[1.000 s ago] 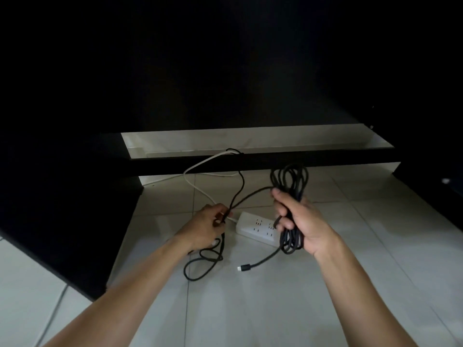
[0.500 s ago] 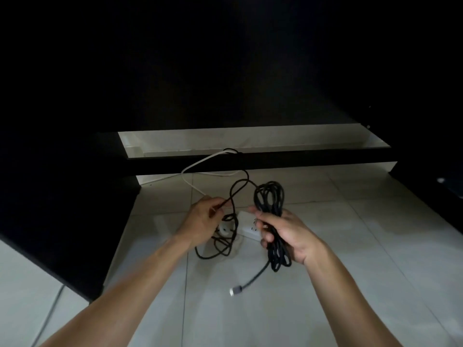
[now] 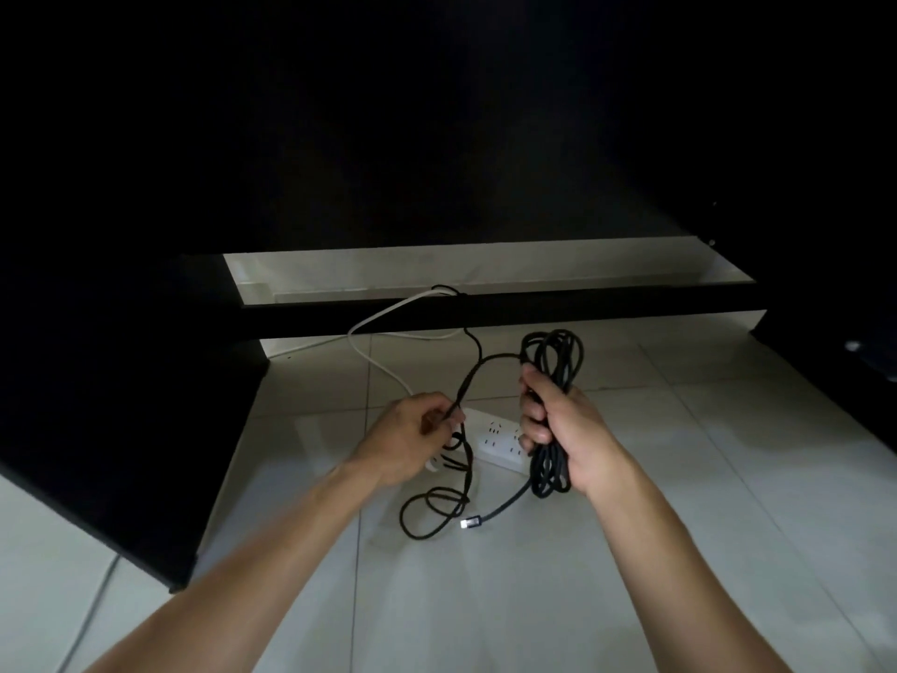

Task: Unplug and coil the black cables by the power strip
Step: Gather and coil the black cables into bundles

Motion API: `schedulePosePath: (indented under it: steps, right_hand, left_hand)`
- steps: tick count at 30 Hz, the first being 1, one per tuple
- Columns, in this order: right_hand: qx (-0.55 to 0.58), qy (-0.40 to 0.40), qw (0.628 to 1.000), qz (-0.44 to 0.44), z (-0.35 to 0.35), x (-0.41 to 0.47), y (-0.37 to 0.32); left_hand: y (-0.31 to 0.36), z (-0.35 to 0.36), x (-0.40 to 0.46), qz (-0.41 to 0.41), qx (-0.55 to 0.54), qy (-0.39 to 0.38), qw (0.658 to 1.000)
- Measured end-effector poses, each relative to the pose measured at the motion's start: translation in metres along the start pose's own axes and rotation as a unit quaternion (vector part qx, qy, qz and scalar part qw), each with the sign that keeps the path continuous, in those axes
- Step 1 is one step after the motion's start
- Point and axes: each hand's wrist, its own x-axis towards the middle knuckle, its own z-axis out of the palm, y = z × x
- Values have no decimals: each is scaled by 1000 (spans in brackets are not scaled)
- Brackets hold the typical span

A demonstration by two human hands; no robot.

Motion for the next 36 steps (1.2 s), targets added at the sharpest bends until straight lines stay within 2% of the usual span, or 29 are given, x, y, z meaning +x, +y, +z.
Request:
schedulePosePath:
  steps: [6,8,10,12,14,16,18,20,22,25,27,30,32,34,36]
  right_hand:
    - [107,-27,993,41,4,-1,-11]
    - [75,-41,995,53,12,-1,-8]
    - [-11,-48,998,47,21,-1,-1]
    - [-156,-45,987,13,30,-3,8]
    - [-286,-55,956,-25,40,-6,15]
    - [-382,-63,920,-56,52,-12,16]
    - [-477,-73,872,-80,63,-16,20]
    - [-517,-93,845,-97,70,-20,27]
    - [-495,-130,854,-90,67,-17,34]
    - [-455,-192,866,-80,52,-11,31]
    - [-376,-204,902,-58,41,-10,26]
    - [-248,-157,956,-11,27,-3,33]
    - [-197,-56,979,13,22,6,45]
    - [-179,60,982,11,15,17,63]
    - [-232,118,965,-13,12,23,78]
  left_hand:
    - [0,5,-3,4,88,-51,995]
    - [8,6,-2,-33,17,-33,999]
    - [22,2,0,-105,-152,-24,983]
    - [29,-4,3,-134,-266,-60,953]
    - [35,-9,4,-131,-286,-83,946]
    - [35,-7,2,-142,-292,-73,943]
    - [29,1,2,-171,-300,-31,938]
    - [21,9,5,-206,-301,35,931]
    - [16,9,5,-228,-323,80,915]
    - [14,2,3,-215,-372,92,898]
    - [16,1,3,-200,-378,81,900]
    - [23,8,5,-192,-354,65,913]
    - [25,9,7,-187,-323,78,925]
    - [24,6,11,-183,-321,87,925]
    - [25,2,12,-186,-360,73,911]
